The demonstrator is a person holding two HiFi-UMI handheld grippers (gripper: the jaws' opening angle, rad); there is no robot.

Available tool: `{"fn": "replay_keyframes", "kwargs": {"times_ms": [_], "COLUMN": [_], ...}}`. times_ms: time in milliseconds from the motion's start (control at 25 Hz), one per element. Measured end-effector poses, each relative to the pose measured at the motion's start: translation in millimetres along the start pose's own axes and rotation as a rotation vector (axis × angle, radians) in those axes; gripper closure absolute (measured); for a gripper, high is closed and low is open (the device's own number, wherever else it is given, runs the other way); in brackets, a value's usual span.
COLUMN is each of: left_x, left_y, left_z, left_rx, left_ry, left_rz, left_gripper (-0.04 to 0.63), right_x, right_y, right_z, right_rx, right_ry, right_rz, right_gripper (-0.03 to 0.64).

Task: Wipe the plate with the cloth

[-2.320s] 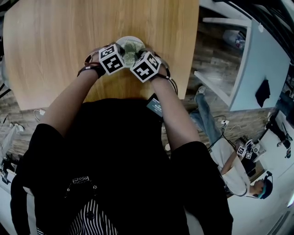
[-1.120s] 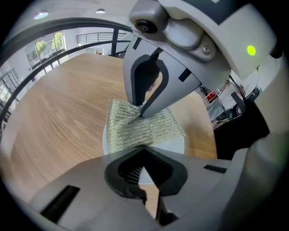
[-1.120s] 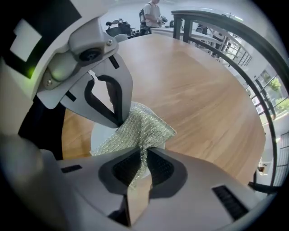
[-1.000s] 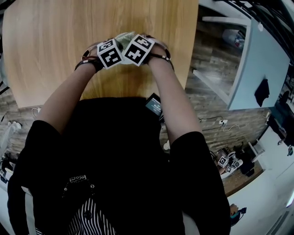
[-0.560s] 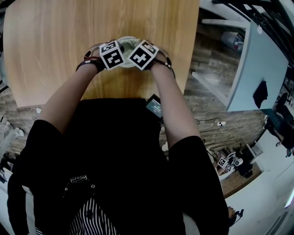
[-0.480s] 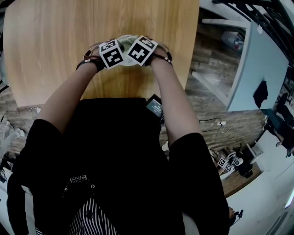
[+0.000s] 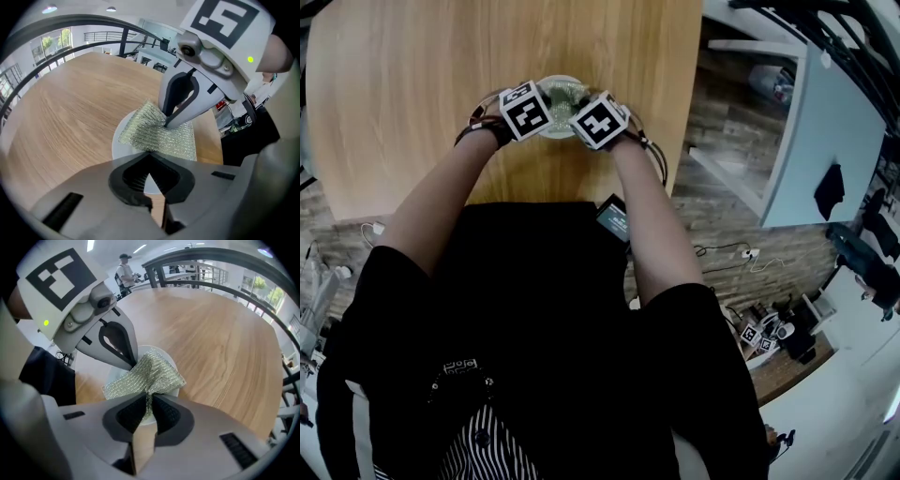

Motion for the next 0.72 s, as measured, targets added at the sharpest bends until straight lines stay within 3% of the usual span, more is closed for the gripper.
{"fn": "replay_keyframes", "kwargs": {"times_ms": [160, 280, 440, 560, 600, 720], "left_x": [-9.9, -1.7, -15.4, -19.9, -16.3, 1.6], "left_y": [3.3, 1.1, -6.5, -19.1, -10.4, 12.9], "left_z": [9.8, 5.7, 13.0, 2.6, 7.0, 25.0], "left_rx": [0.035, 0.013, 0.026, -0.119, -0.128, -0.040], "left_ry": [0.039, -0.019, 0.002, -0.115, -0.149, -0.185], "left_rz": [-0.012, -0.005, -0.008, -0.025, -0.027, -0.013], "left_gripper": [0.601, 0.601, 0.601, 0.601, 0.601, 0.603], "right_x": [1.2, 0.5, -1.5, 1.3, 0.8, 7.7], "right_y": [9.0, 11.4, 21.7, 23.5, 18.2, 4.0], "right_z": [-8.5, -16.9, -16.2, 6.8, -1.6, -33.2], "right_rx": [-0.119, -0.184, -0.190, -0.164, -0.157, -0.168], "right_ry": [-0.007, -0.008, -0.015, 0.070, 0.058, -0.018], "right_rz": [0.068, 0.097, 0.023, -0.044, -0.019, 0.075], "right_gripper": [0.574, 0.574, 0.574, 0.574, 0.574, 0.574]}}
Point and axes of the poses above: the fingertips, and each gripper's own axes: x backward along the fingers, z to its right, y out of its underside, the point moved 5 cm from there along x, backward along the fingers, and after that the axes turned 5 degrees about y, right-handed, at the moved point
